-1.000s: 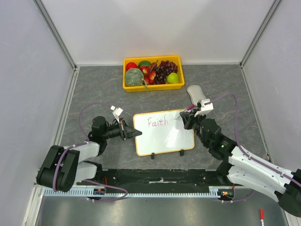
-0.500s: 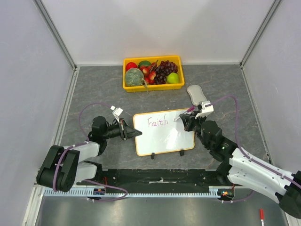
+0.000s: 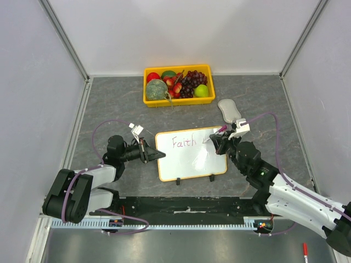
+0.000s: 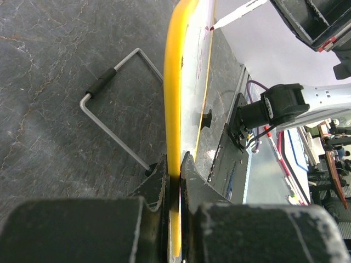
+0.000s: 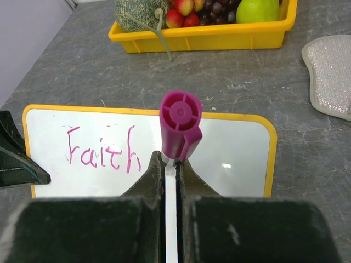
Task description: Write a sentence on the whiteboard
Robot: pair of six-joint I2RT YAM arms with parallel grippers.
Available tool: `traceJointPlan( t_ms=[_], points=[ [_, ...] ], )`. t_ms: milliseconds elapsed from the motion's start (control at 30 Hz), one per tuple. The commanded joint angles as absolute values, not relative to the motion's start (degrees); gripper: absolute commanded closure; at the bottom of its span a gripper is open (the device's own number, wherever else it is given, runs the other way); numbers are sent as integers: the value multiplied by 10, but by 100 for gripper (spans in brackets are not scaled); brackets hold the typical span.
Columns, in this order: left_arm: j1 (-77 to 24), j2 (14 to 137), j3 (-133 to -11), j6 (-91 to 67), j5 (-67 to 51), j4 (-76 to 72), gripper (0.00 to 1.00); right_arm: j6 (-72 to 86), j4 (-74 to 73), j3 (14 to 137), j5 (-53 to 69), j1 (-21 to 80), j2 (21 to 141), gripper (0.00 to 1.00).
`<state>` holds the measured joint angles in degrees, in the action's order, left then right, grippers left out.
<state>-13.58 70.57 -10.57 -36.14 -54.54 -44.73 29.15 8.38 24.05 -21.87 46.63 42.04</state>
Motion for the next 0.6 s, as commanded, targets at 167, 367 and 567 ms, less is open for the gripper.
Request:
traceJointPlan(
  t_ms=[167, 367, 567],
  points=[
    [-134, 710, -112, -316, -500, -442, 98, 282, 86, 314, -239, 464, 428, 100],
    [-134, 709, -111, -315, -499, -442, 98, 270, 101, 317, -255, 463, 455, 100],
    [-134, 708, -110, -315, -498, -442, 98, 268, 109, 311, -262, 461, 464, 100]
  ],
)
